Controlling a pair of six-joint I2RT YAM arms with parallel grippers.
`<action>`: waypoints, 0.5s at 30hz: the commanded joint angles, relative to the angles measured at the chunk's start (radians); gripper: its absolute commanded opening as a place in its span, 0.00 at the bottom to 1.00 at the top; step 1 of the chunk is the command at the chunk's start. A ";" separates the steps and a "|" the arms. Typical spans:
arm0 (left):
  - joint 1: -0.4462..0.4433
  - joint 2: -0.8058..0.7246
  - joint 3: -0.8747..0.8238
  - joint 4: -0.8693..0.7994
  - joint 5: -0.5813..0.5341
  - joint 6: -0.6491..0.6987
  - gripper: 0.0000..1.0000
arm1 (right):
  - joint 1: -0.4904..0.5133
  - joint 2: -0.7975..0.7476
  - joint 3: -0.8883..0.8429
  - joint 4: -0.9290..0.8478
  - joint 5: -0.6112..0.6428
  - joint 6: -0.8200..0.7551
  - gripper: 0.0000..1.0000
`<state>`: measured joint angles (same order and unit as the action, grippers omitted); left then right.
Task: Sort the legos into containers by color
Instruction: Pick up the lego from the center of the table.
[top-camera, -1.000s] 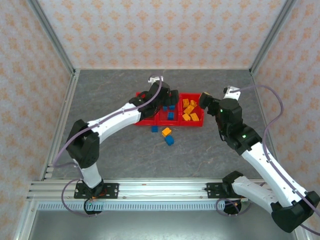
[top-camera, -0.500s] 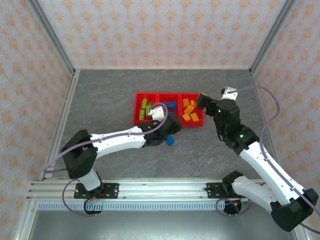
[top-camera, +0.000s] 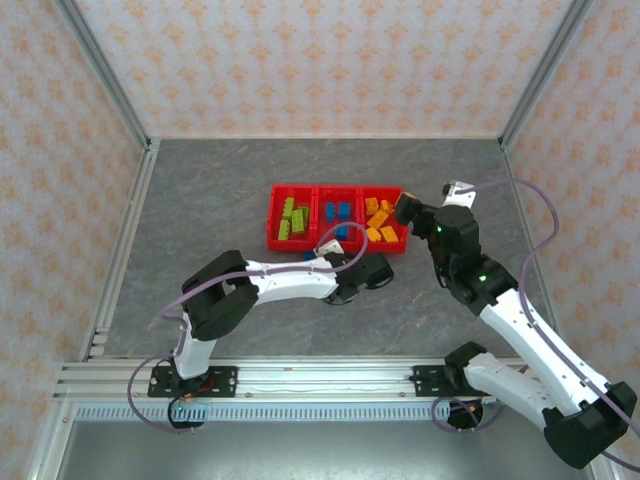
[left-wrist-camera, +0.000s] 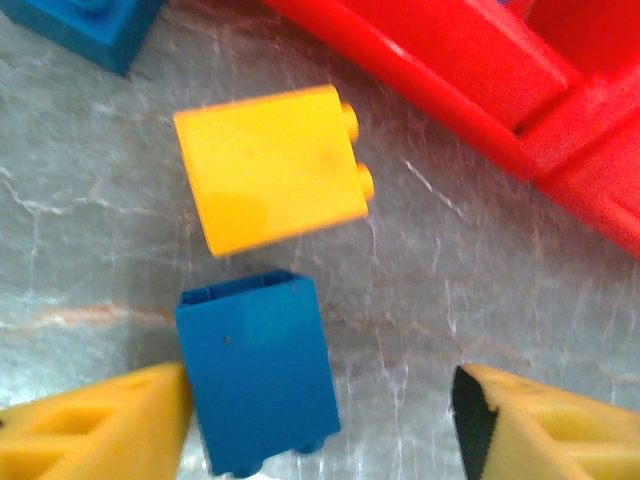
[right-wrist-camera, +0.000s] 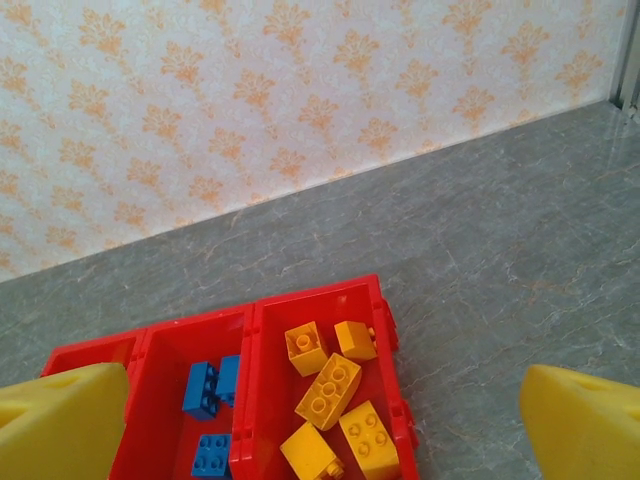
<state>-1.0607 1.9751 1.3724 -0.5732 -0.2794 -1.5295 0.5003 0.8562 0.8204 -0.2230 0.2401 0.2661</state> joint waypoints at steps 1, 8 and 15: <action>-0.002 -0.010 -0.025 0.011 0.001 -0.044 0.67 | -0.005 -0.034 -0.019 0.020 0.043 -0.024 1.00; -0.002 0.015 -0.018 -0.054 -0.053 -0.046 0.58 | -0.005 -0.042 -0.027 0.024 0.045 -0.032 1.00; 0.001 0.047 -0.051 -0.035 -0.050 -0.037 0.46 | -0.005 -0.048 -0.033 0.025 0.045 -0.034 1.00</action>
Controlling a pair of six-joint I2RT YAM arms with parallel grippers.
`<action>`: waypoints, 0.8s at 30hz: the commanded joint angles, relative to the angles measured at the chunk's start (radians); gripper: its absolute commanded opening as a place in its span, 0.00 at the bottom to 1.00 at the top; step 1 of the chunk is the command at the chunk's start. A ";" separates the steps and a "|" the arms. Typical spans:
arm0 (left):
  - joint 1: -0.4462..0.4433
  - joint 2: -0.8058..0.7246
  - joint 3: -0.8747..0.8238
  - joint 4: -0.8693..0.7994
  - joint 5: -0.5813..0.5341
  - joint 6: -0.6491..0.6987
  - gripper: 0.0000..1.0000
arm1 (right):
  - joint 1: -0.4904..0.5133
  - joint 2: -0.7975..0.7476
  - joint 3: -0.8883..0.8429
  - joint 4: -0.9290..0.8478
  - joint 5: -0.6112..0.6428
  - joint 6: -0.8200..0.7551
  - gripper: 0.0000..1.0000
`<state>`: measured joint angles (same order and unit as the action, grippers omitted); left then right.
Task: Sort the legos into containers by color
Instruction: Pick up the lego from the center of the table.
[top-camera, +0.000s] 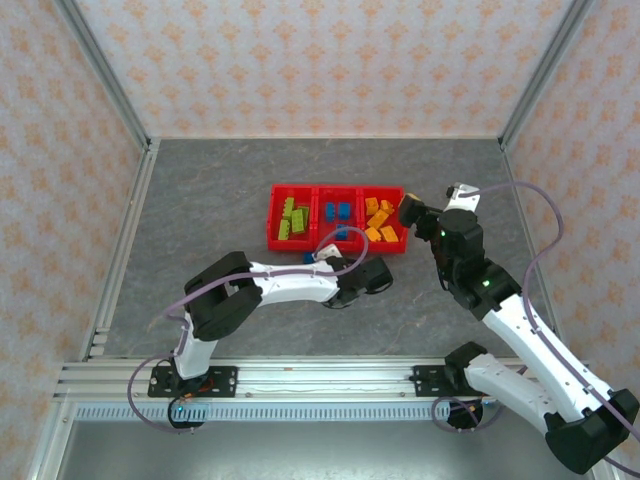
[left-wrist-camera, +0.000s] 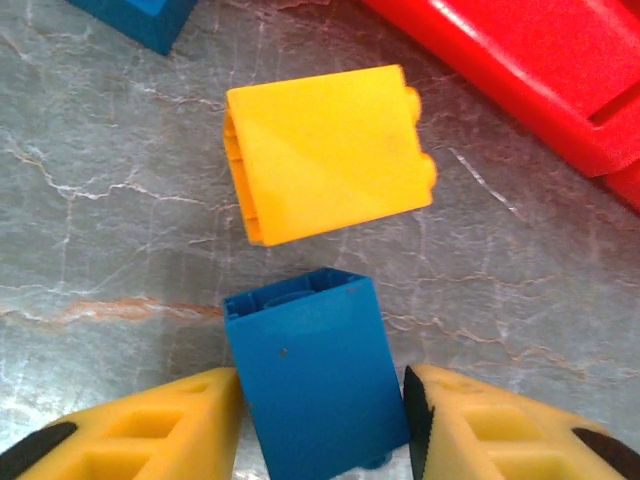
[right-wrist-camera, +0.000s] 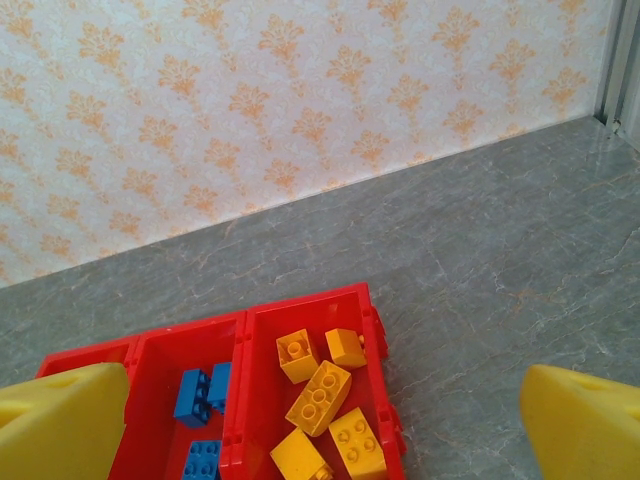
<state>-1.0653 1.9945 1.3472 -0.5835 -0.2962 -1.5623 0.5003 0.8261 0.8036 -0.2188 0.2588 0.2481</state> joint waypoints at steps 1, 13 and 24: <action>0.006 0.031 -0.029 -0.019 -0.033 -0.002 0.45 | -0.005 -0.019 -0.016 0.021 0.026 -0.017 1.00; 0.048 -0.044 -0.166 0.083 -0.042 0.092 0.15 | -0.004 -0.030 -0.015 0.018 0.036 -0.023 1.00; 0.044 -0.219 -0.029 -0.078 -0.207 0.348 0.08 | -0.005 -0.006 0.002 0.030 0.033 -0.023 1.00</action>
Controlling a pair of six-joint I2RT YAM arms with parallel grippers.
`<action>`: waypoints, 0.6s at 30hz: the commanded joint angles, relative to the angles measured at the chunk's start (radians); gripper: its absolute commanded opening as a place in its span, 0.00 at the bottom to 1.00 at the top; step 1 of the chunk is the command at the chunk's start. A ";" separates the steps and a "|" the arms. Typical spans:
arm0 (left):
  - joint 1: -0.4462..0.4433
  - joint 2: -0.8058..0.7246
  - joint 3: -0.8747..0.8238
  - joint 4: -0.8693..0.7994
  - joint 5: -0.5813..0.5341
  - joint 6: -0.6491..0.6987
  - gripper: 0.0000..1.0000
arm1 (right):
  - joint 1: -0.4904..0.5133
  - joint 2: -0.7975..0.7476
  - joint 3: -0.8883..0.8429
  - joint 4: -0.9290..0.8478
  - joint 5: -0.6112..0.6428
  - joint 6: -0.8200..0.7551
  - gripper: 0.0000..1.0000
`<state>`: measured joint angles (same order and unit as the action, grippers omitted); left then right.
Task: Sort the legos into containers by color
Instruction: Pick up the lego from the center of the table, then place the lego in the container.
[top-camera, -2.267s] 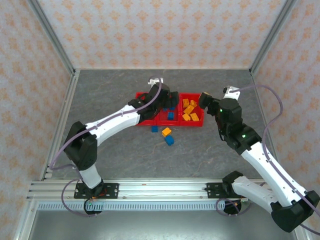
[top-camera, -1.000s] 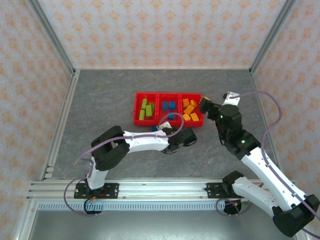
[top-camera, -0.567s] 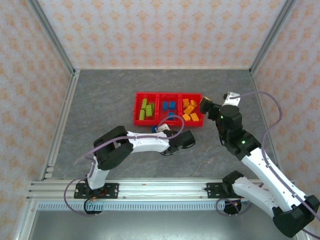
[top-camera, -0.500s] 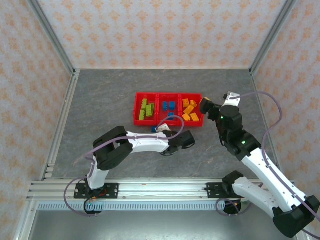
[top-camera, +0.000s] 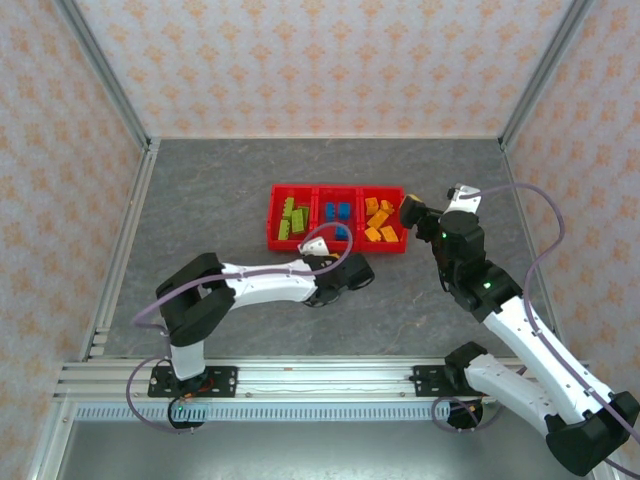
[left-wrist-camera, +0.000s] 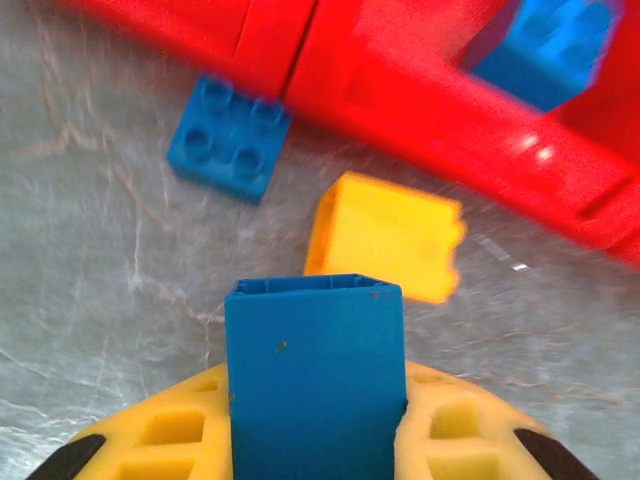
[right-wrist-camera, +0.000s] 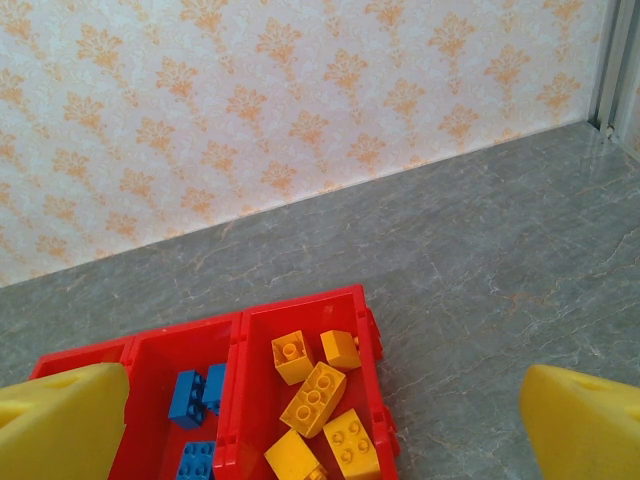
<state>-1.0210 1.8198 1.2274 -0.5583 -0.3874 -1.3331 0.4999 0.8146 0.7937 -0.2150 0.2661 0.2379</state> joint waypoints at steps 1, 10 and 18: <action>0.002 -0.046 0.126 -0.128 -0.142 0.153 0.10 | -0.004 0.010 0.016 0.026 0.023 -0.011 1.00; 0.187 0.006 0.278 -0.049 -0.073 0.458 0.21 | -0.004 0.011 0.047 -0.001 0.027 -0.015 1.00; 0.269 0.280 0.583 -0.135 -0.019 0.611 0.21 | -0.004 -0.008 0.057 -0.027 0.055 -0.029 1.00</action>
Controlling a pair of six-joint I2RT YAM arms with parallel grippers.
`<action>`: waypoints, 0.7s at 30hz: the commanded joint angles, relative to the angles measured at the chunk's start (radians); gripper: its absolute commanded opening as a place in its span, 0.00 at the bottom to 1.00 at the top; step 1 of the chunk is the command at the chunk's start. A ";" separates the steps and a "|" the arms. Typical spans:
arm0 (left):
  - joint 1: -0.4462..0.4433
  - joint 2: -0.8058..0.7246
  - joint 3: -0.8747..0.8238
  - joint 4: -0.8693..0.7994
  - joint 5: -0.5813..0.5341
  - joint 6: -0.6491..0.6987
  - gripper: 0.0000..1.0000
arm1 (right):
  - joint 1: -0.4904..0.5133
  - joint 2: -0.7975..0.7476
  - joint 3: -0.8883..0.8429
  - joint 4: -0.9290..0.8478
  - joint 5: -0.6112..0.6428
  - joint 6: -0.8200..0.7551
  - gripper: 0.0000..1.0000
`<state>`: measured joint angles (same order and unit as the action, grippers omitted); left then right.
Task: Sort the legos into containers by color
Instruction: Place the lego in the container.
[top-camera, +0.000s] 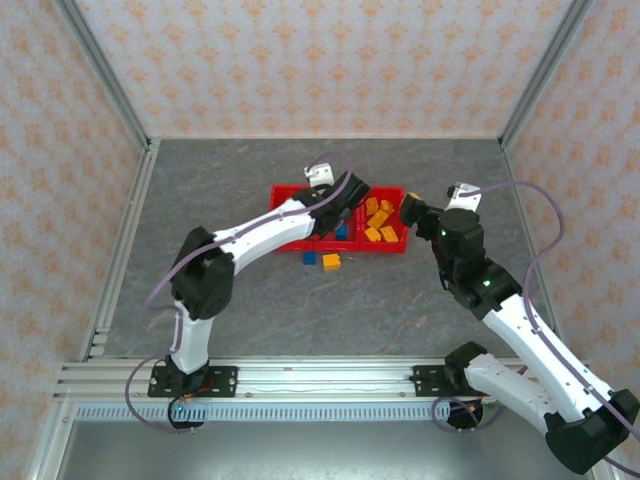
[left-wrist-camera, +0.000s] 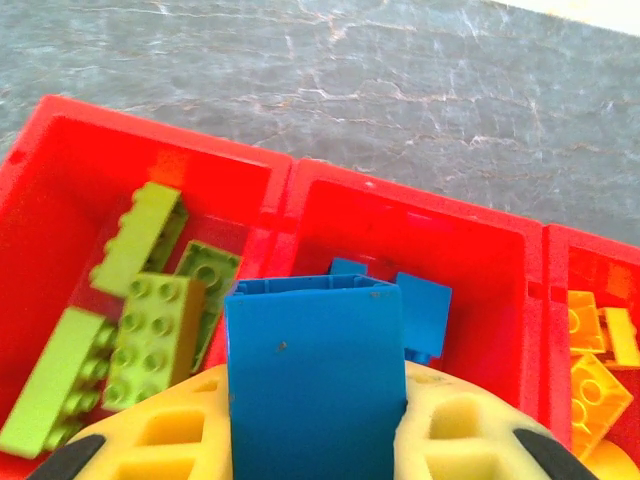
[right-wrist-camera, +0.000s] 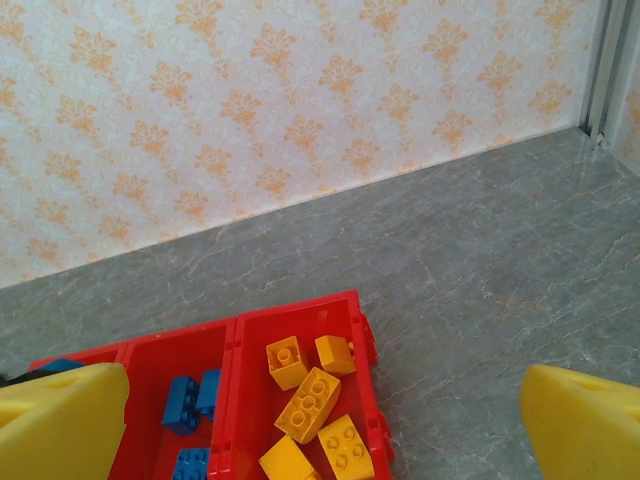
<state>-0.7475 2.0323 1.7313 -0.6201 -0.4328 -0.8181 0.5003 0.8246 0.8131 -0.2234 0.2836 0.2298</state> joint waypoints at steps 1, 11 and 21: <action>-0.002 0.099 0.118 -0.088 0.031 0.106 0.21 | -0.005 -0.018 0.040 -0.022 0.040 -0.023 1.00; 0.022 0.227 0.260 -0.223 0.002 0.096 0.27 | -0.005 -0.018 0.038 -0.027 0.045 -0.031 1.00; 0.023 0.200 0.175 -0.204 0.062 0.094 0.38 | -0.005 -0.005 0.038 -0.023 0.035 -0.021 1.00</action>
<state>-0.7303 2.2585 1.9358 -0.7929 -0.3904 -0.7315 0.5003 0.8207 0.8192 -0.2314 0.2958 0.2119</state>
